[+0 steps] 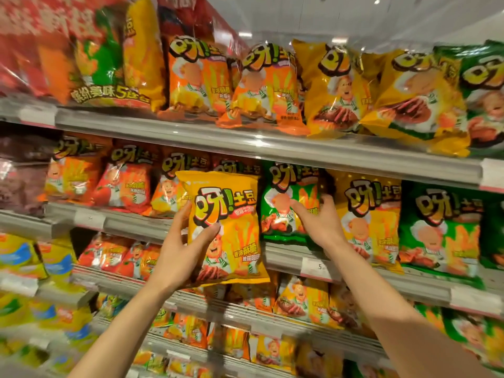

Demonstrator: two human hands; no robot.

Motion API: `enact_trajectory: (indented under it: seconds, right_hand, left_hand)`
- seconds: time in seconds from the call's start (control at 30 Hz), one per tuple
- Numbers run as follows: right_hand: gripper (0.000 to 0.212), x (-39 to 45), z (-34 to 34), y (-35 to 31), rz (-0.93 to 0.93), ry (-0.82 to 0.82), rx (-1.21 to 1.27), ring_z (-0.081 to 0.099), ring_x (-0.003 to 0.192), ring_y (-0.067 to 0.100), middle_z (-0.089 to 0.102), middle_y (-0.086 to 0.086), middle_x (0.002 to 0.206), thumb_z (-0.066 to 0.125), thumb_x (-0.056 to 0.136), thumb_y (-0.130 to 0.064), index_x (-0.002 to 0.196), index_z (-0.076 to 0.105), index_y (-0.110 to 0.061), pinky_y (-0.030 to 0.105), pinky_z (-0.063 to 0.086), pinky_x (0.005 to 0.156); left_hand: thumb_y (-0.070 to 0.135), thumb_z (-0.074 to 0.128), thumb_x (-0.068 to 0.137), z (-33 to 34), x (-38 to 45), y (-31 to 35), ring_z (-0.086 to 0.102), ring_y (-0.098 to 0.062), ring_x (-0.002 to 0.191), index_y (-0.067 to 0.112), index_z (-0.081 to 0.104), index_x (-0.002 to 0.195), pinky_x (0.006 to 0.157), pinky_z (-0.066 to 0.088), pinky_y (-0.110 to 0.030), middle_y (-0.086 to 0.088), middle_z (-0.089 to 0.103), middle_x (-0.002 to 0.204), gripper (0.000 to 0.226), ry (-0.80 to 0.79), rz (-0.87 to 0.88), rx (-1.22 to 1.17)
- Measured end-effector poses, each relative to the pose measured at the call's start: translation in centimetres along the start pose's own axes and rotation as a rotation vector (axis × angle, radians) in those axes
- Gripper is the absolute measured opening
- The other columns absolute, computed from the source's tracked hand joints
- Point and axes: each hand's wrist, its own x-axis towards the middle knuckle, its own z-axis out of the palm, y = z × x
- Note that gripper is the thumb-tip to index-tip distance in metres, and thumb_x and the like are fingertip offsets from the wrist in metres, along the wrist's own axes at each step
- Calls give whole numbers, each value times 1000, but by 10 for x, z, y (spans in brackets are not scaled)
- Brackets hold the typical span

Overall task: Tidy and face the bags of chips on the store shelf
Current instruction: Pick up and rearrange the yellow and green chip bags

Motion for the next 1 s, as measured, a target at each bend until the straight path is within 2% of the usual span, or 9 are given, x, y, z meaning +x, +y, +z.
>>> enact_trajectory:
  seconds: [0.13, 0.23, 0.33, 0.53, 0.63, 0.77, 0.83, 0.9, 1.0]
  right_hand:
    - [97, 8, -4, -18, -30, -5, 36, 53, 129, 28, 54, 8, 142, 71, 78, -66, 149, 37, -10, 34, 44, 98]
    - [100, 9, -9, -21, -52, -16, -8, 53, 129, 29, 54, 9, 143, 68, 77, -70, 149, 35, -9, 36, 45, 99]
    - [112, -4, -15, -20, -71, -26, -74, 53, 131, 29, 53, 7, 146, 62, 69, -82, 152, 30, -13, 45, 47, 106]
    - [93, -35, -32, -7, -118, -70, -190, 60, 109, 18, 59, -5, 128, 62, 78, -75, 149, 30, -24, 39, 52, 92]
    - [99, -50, -52, 8, -120, -62, -234, 62, 115, 19, 57, -2, 138, 57, 68, -87, 146, 31, -33, 45, 53, 95]
    - [87, -74, -89, 25, -114, -2, -235, 55, 127, 21, 57, -3, 140, 65, 76, -73, 147, 34, -32, 39, 47, 99]
    - [85, -87, -110, 34, -114, 31, -223, 57, 123, 19, 60, -7, 133, 67, 75, -71, 145, 35, -35, 40, 48, 97]
    - [82, -97, -129, 42, -114, 69, -198, 59, 117, 14, 61, -12, 125, 69, 74, -68, 142, 38, -35, 36, 47, 93]
    - [76, -107, -155, 52, -97, 116, -146, 59, 105, -3, 59, -23, 115, 71, 76, -61, 140, 40, -34, 26, 45, 85]
  left_hand:
    - [50, 69, 84, -9, 0, -6, 39, 0, 126, 39, 34, 150, 102, 32, -29, 20, 46, 134, 76, 12, 9, 11]
    - [51, 69, 84, -17, -1, -9, 38, -3, 127, 39, 35, 150, 103, 33, -31, 15, 46, 136, 75, 40, 4, 24]
    - [51, 68, 85, -22, -3, -12, 36, -2, 126, 40, 34, 149, 102, 32, -31, 18, 43, 134, 73, 48, 1, 34]
    - [47, 64, 90, -15, -8, -12, 41, -7, 123, 40, 31, 150, 95, 35, -28, 17, 41, 135, 70, 33, 24, 40]
    - [45, 63, 91, 0, -8, -9, 35, -2, 128, 40, 31, 151, 102, 32, -28, 18, 38, 141, 69, 2, 37, 12]
    - [49, 65, 89, 32, -2, -4, 35, -5, 139, 39, 30, 152, 112, 34, -32, 15, 38, 152, 73, -58, 74, -7]
    - [44, 66, 90, 52, 1, 2, 44, -13, 136, 39, 32, 151, 108, 42, -32, 8, 46, 149, 70, -101, 88, -33]
    - [42, 66, 92, 71, 6, 10, 45, -20, 137, 40, 33, 150, 111, 40, -44, 4, 51, 146, 67, -128, 115, -67]
    - [51, 64, 90, 95, 16, 20, 33, -4, 140, 36, 30, 152, 115, 30, -35, 16, 36, 154, 72, -153, 164, -33]
